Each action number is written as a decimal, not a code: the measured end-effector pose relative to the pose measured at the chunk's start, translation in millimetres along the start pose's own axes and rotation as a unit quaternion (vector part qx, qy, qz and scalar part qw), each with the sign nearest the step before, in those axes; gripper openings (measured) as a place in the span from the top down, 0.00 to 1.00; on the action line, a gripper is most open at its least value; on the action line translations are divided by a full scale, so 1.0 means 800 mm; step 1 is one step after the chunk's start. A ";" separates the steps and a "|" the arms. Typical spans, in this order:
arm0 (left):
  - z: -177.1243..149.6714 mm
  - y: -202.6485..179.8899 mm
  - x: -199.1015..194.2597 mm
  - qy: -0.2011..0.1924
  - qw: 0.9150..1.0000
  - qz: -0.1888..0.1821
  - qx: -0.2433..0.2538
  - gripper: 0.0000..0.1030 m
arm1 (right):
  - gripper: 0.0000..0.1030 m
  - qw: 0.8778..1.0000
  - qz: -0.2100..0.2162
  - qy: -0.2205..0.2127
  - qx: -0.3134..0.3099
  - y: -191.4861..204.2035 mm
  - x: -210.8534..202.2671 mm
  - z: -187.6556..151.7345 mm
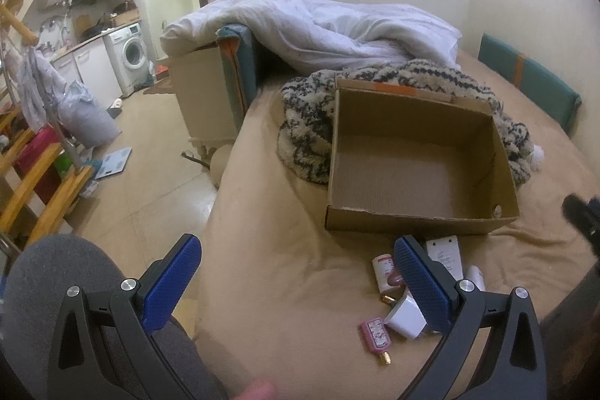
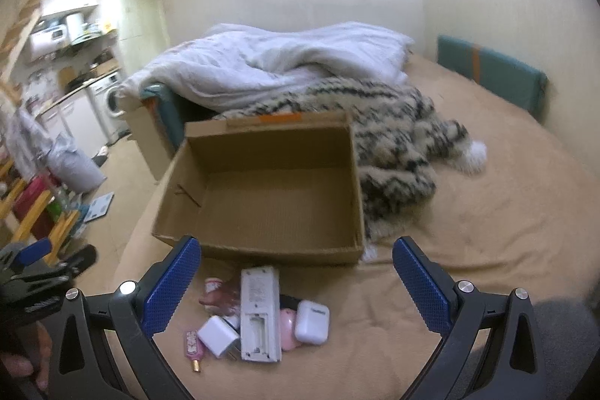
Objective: Organize rigid objects
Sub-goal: 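Grasp the pink perfume bottle with the left tool while the right tool grasps the white remote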
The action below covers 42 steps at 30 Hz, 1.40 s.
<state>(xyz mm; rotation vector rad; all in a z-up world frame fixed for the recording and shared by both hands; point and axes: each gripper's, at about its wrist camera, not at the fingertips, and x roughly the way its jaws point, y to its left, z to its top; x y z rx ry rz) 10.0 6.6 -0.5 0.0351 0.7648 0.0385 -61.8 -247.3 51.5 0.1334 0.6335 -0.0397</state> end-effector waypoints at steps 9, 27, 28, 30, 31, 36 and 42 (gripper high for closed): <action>-0.004 -0.002 0.070 0.143 0.989 -0.012 -0.042 0.01 | 0.00 0.999 0.016 0.040 0.007 -0.005 0.043 0.018; -0.085 -0.061 0.185 0.366 0.928 -0.048 -0.051 0.35 | 0.00 0.984 0.005 0.162 0.073 -0.039 0.104 -0.024; -0.086 -0.065 0.186 0.368 0.927 -0.046 -0.048 0.35 | 0.00 0.983 0.006 0.165 0.078 -0.041 0.107 -0.024; -0.079 -0.075 0.185 0.372 0.926 -0.047 -0.044 0.35 | 0.00 0.981 0.004 0.173 0.088 -0.046 0.111 -0.025; -0.079 -0.079 0.185 0.373 0.926 -0.046 -0.039 0.35 | 0.00 0.980 0.002 0.177 0.092 -0.048 0.113 -0.026; -0.071 -0.109 0.186 0.373 0.927 -0.034 -0.002 0.52 | 0.00 0.973 0.003 0.197 0.119 -0.061 0.122 -0.032; -0.056 -0.127 0.175 0.371 0.927 -0.051 0.027 0.78 | 0.00 0.958 0.069 0.247 0.129 -0.050 0.141 -0.042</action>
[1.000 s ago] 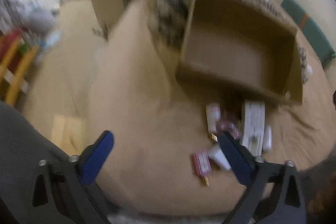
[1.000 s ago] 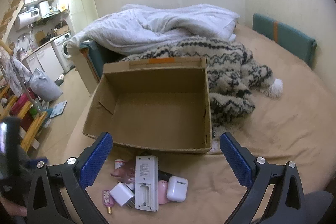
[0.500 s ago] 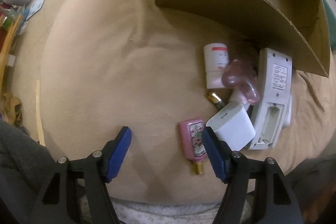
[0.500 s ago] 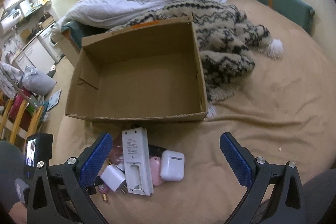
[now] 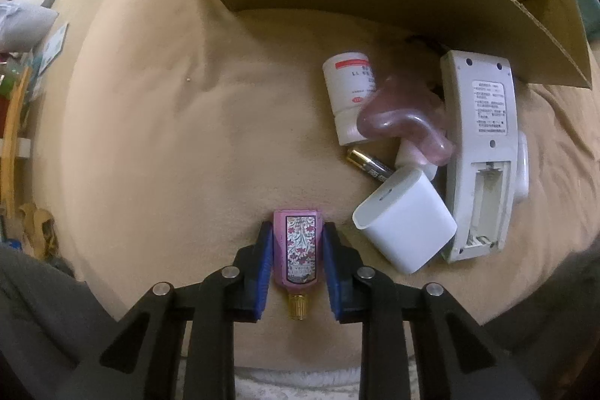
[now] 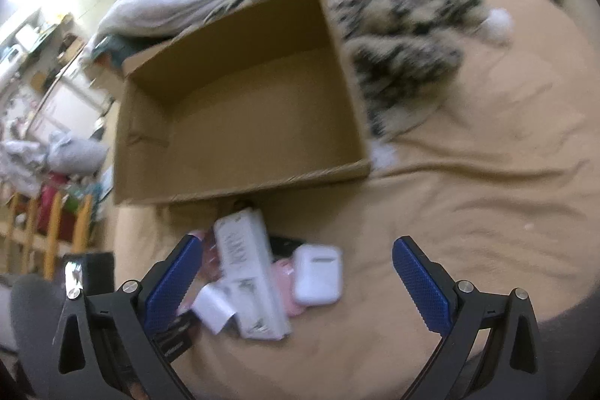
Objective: Organize rigid objects
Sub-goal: 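Grasp the pink perfume bottle with the left tool while the right tool grasps the white remote, then carry both items into the box and open both tools to release them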
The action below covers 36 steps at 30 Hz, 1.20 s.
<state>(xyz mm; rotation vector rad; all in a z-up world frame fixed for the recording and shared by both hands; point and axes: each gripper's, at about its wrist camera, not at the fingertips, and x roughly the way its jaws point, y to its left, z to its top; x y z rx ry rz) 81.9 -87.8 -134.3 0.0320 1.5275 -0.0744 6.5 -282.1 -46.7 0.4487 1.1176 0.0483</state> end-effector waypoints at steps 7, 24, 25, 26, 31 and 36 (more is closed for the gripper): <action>0.002 0.014 -0.026 -0.017 1.000 0.004 -0.010 0.78 | 0.37 0.993 0.024 0.109 -0.044 0.038 0.063 -0.012; -0.038 0.017 -0.033 -0.020 0.998 -0.011 -0.052 0.78 | 0.52 0.976 -0.092 0.111 -0.165 0.100 0.108 -0.032; -0.039 0.025 -0.034 -0.021 0.998 -0.012 -0.051 0.78 | 0.53 0.979 -0.080 0.107 -0.154 0.096 0.102 -0.030; -0.042 0.025 -0.038 -0.022 0.998 -0.013 -0.053 0.78 | 0.53 0.982 -0.069 0.102 -0.145 0.093 0.094 -0.028; -0.031 0.046 -0.049 -0.030 0.997 -0.024 -0.067 0.78 | 0.53 0.989 -0.031 0.077 -0.125 0.084 0.055 -0.022; -0.036 0.040 -0.086 -0.060 0.996 -0.032 -0.063 0.78 | 0.53 0.991 -0.002 0.061 -0.120 0.076 0.023 -0.025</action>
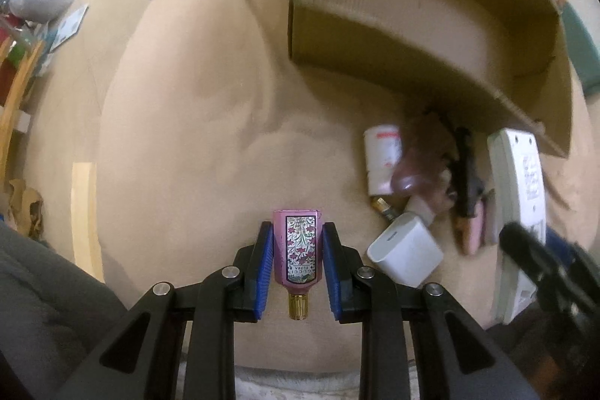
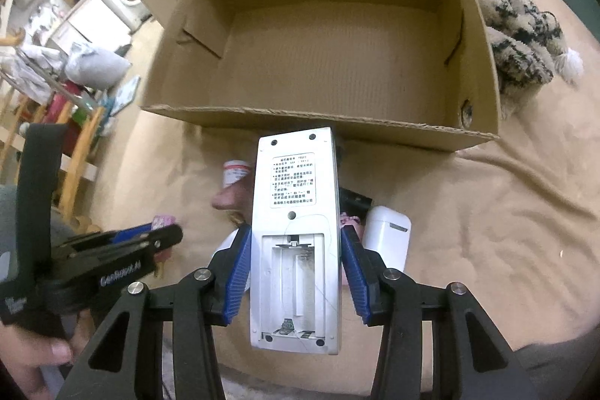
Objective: Organize rigid objects
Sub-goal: 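Carry both items into the box and open both tools to release them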
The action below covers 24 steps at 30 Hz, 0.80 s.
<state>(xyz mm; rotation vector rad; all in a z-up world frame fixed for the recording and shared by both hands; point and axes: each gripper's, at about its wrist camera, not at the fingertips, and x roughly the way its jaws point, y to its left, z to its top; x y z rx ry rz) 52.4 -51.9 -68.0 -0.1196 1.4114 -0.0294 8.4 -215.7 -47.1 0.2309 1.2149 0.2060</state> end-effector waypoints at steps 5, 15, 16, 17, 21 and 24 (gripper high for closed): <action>0.006 -0.011 -0.045 -0.033 0.999 0.000 0.011 0.78 | 0.53 0.999 0.018 -0.032 -0.007 -0.005 -0.024 -0.008; 0.056 -0.013 -0.088 -0.097 0.994 0.008 0.049 0.78 | 0.53 0.993 0.031 -0.109 0.007 -0.023 -0.060 0.037; 0.065 -0.013 -0.079 -0.103 0.993 0.010 0.054 0.78 | 0.53 0.993 0.028 -0.115 0.009 -0.027 -0.060 0.047; 0.077 -0.018 -0.081 -0.109 0.992 0.011 0.058 0.78 | 0.53 0.993 0.025 -0.118 0.010 -0.031 -0.059 0.057; 0.117 -0.034 -0.074 -0.123 0.990 0.013 0.073 0.78 | 0.53 0.992 0.009 -0.121 0.014 -0.047 -0.048 0.101; 0.143 -0.050 -0.065 -0.134 0.986 0.019 0.095 0.78 | 0.53 0.992 -0.001 -0.122 0.014 -0.053 -0.033 0.127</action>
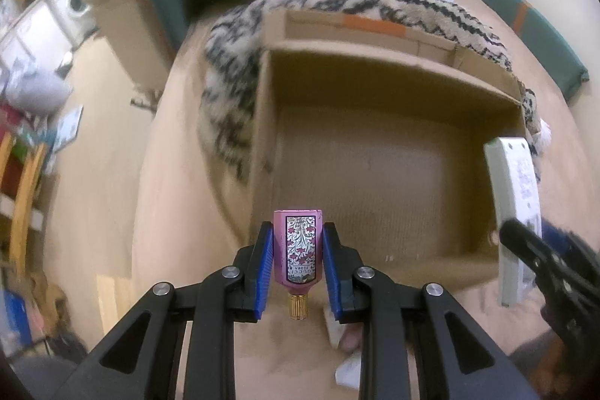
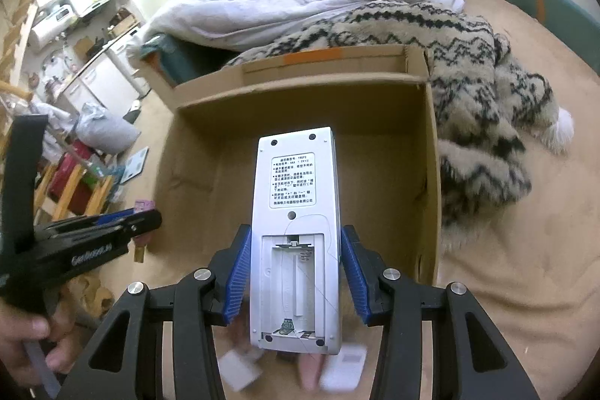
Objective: Organize rigid objects
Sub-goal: 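Carry both items into the box and open both tools to release them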
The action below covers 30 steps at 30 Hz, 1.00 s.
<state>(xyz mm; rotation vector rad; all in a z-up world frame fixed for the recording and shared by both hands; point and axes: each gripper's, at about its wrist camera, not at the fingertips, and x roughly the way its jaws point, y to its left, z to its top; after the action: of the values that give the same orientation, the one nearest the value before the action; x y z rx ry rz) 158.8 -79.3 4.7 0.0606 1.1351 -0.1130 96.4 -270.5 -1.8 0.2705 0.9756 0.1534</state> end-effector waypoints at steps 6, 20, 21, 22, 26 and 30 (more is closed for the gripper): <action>0.029 -0.028 0.041 -0.031 0.998 0.013 0.056 0.78 | 0.53 1.000 -0.019 0.018 -0.006 -0.010 0.054 0.025; 0.026 -0.036 0.123 0.008 0.997 -0.014 0.074 0.78 | 0.53 0.996 -0.042 0.076 0.003 -0.018 0.133 0.012; 0.025 -0.036 0.125 0.011 0.997 -0.017 0.071 0.78 | 0.53 0.996 -0.043 0.079 0.005 -0.020 0.135 0.011; 0.024 -0.035 0.128 0.017 0.997 -0.022 0.068 0.78 | 0.53 0.996 -0.045 0.082 0.007 -0.021 0.137 0.010; 0.024 -0.035 0.135 0.024 0.997 -0.037 0.065 0.78 | 0.53 0.995 -0.044 0.090 0.024 -0.029 0.140 0.007; 0.023 -0.036 0.134 0.021 0.997 -0.037 0.065 0.78 | 0.52 0.995 -0.032 0.085 0.032 -0.030 0.138 0.006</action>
<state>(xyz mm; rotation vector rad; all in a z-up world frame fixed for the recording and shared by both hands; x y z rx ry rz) 216.7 -116.4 -84.7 0.1370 1.1707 -0.2532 162.0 -267.1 -94.0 0.2876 1.1584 0.0871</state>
